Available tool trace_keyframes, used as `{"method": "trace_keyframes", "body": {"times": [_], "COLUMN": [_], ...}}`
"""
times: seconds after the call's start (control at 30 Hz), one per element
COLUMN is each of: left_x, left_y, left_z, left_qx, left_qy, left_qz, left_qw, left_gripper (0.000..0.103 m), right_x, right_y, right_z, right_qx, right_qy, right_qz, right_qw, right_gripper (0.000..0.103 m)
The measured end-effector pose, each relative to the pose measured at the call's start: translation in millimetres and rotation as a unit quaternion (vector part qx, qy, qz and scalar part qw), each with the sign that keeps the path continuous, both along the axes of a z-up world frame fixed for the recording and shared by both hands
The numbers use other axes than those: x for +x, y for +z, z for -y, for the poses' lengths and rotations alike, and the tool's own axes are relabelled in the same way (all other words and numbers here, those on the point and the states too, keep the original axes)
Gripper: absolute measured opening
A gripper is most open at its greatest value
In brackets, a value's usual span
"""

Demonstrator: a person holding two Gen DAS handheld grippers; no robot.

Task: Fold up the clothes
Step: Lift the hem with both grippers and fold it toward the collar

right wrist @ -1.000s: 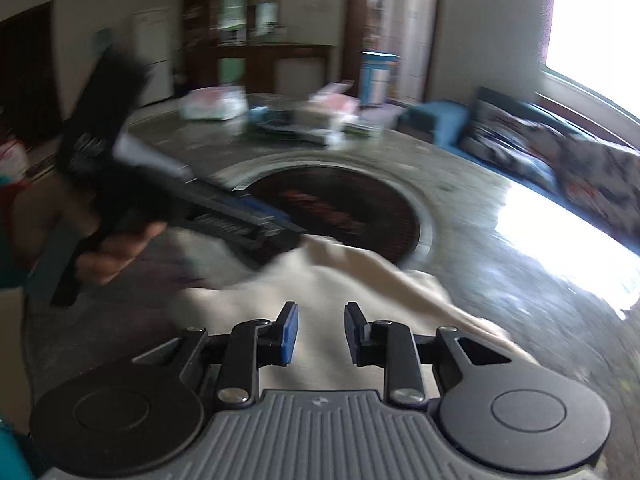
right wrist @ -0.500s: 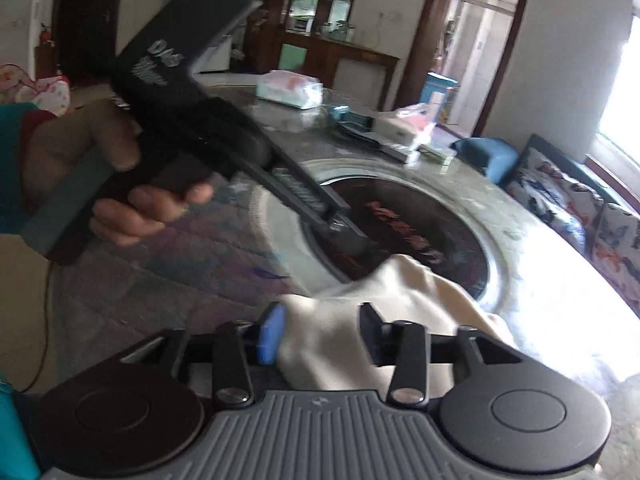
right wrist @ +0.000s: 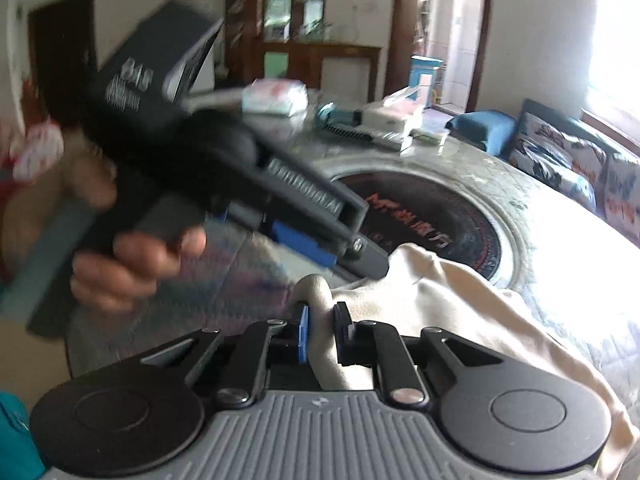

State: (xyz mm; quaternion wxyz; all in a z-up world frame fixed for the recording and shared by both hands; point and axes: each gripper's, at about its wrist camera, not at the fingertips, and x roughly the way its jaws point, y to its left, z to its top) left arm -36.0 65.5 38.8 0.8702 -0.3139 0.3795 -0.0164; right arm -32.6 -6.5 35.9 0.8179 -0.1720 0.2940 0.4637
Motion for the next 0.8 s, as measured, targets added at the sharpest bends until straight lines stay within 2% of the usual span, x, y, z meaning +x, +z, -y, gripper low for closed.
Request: {"method": "trace_keyframes", "body": {"times": [0.17,0.3,0.33,0.4,0.47,0.53,0.67,0.8], "left_x": [4.3,9.8,11.0,12.6,13.5,13.5,12.0,11.9], "left_y": [-4.5,-8.0,-9.5,-13.1,-16.9,-19.8,-19.0,-16.6], "left_z": [0.4,5.1,5.7,6.4,6.5,6.9,6.8,9.9], "left_qx": [-0.061,-0.079,-0.081,-0.084,-0.085,-0.084,-0.074,-0.060], "left_qy": [0.029,0.038,0.043,0.051,0.056,0.060,0.055,0.048], "left_qz": [-0.019,-0.029,-0.031,-0.033,-0.034,-0.035,-0.029,-0.024], "left_qw": [0.9975,0.9957,0.9953,0.9946,0.9942,0.9940,0.9953,0.9968], "left_gripper": [0.052,0.050,0.049,0.028,0.019,0.017,0.016,0.016], "right_x": [4.5,7.0,6.9,6.3,5.0,5.0,5.7,21.2], "right_y": [5.7,9.1,8.9,7.9,6.0,6.2,7.9,7.6], "right_z": [12.0,20.3,21.0,21.7,23.0,30.5,48.9,88.1], "right_qx": [0.025,0.041,0.042,0.044,0.044,0.046,0.050,0.043], "right_qy": [-0.011,-0.016,-0.015,-0.014,-0.010,-0.020,-0.046,-0.131], "right_qz": [-0.010,-0.017,-0.018,-0.022,-0.029,-0.031,-0.035,-0.027], "right_qw": [1.000,0.999,0.999,0.999,0.999,0.998,0.997,0.990], "right_gripper": [0.011,0.011,0.011,0.011,0.011,0.015,0.016,0.017]}}
